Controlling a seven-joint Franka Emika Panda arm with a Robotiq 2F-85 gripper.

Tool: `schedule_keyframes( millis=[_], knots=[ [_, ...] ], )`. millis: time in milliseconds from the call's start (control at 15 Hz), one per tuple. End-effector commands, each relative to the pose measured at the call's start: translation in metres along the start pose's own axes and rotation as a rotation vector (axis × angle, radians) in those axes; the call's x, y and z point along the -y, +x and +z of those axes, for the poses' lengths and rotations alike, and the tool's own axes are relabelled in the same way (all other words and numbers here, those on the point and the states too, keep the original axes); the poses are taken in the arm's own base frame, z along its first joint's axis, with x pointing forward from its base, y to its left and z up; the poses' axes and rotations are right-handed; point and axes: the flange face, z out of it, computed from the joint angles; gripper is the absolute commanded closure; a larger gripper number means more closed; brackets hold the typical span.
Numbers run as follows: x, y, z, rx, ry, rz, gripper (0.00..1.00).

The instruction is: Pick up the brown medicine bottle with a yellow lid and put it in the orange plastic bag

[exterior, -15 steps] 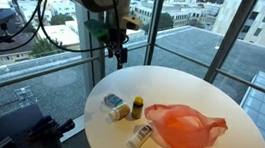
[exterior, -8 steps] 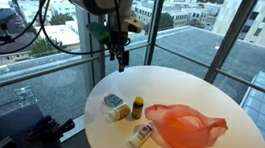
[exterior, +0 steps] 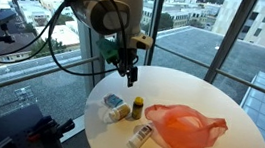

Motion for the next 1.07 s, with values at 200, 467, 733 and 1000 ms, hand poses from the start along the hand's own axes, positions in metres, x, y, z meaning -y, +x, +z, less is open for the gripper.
schedule_keyframes(
  millis=[200,467,733,1000],
  knots=[
    [-0.024,0.023,0.042,-0.041,-0.016,0.058,0.00],
    [-0.033,0.035,0.060,-0.036,-0.032,0.080,0.00],
    [-0.044,0.042,0.076,-0.004,-0.054,0.099,0.00],
    [-0.050,0.048,0.089,0.018,-0.063,0.110,0.00]
  ],
)
